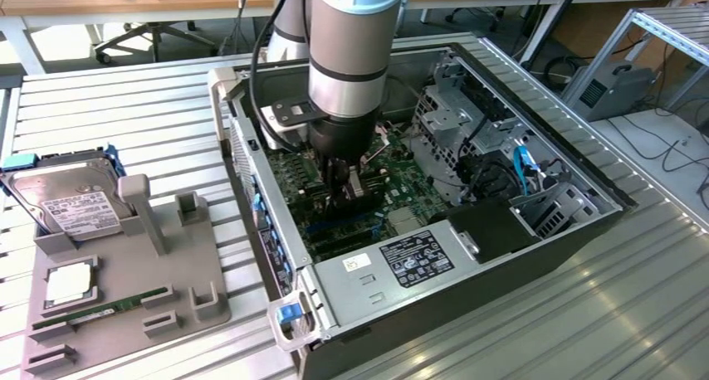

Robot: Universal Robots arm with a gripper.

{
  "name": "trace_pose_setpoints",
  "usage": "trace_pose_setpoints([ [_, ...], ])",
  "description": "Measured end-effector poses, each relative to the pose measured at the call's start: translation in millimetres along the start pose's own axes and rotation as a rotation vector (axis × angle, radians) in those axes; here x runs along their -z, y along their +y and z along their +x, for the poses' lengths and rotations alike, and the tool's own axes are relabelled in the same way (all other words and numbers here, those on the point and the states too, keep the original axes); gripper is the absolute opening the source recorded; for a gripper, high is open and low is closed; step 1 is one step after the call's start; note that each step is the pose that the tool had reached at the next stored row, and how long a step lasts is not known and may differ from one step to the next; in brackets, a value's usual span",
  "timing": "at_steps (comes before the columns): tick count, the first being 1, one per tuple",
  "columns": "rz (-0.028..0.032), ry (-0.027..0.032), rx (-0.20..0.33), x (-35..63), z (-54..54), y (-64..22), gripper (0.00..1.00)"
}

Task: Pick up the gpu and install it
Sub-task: 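Insert the gpu into the slot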

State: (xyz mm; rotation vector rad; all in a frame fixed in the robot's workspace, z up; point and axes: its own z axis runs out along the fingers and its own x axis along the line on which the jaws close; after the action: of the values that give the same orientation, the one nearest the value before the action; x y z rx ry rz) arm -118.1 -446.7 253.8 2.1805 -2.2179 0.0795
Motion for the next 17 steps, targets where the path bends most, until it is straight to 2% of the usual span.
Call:
trace_pose_setpoints([
  [17,0.0002,-0.0009,0.000,-1.0,-0.1,-0.1,0.27],
])
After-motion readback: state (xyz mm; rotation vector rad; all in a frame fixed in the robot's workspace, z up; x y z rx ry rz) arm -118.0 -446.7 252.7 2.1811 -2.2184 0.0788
